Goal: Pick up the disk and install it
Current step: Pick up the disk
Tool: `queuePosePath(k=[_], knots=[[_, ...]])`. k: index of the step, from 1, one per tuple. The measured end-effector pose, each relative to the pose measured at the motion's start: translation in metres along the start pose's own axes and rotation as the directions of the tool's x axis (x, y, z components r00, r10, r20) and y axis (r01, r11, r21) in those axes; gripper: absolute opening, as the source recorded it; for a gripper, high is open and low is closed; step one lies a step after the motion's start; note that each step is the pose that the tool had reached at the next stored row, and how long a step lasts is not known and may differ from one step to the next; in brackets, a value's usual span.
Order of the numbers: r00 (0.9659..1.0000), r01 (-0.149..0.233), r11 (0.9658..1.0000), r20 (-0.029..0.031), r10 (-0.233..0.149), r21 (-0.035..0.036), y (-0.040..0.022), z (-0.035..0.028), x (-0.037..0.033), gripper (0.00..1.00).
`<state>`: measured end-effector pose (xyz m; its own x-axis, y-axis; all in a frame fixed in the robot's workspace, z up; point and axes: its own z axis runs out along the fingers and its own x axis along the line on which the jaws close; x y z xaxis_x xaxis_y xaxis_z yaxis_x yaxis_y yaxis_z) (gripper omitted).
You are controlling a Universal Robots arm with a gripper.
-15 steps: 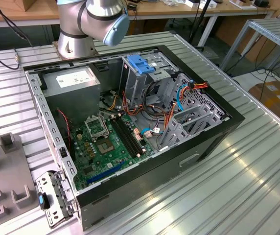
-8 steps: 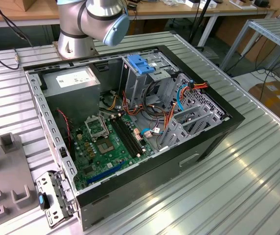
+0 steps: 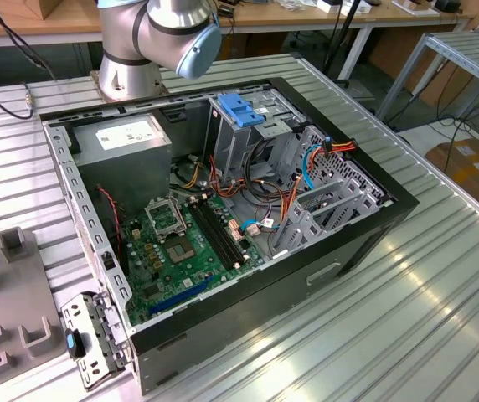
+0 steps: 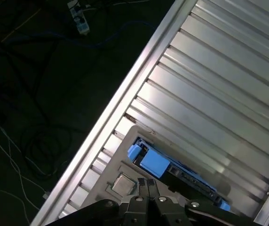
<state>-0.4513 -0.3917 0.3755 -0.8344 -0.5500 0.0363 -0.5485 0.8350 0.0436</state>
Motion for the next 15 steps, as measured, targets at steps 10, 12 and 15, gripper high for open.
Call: queuePosePath(k=[10, 12, 15], knots=[[0.9866, 0.163, 0.9866, -0.0076, -0.163, 0.0054, 0.0000, 0.0000, 0.0000, 0.11], [0.9795, 0.202, 0.9795, -0.0096, -0.201, 0.0064, 0.0000, 0.0000, 0.0000, 0.11], [0.9621, 0.273, 0.9621, -0.0132, -0.272, 0.0083, 0.0000, 0.0001, 0.0000, 0.11]])
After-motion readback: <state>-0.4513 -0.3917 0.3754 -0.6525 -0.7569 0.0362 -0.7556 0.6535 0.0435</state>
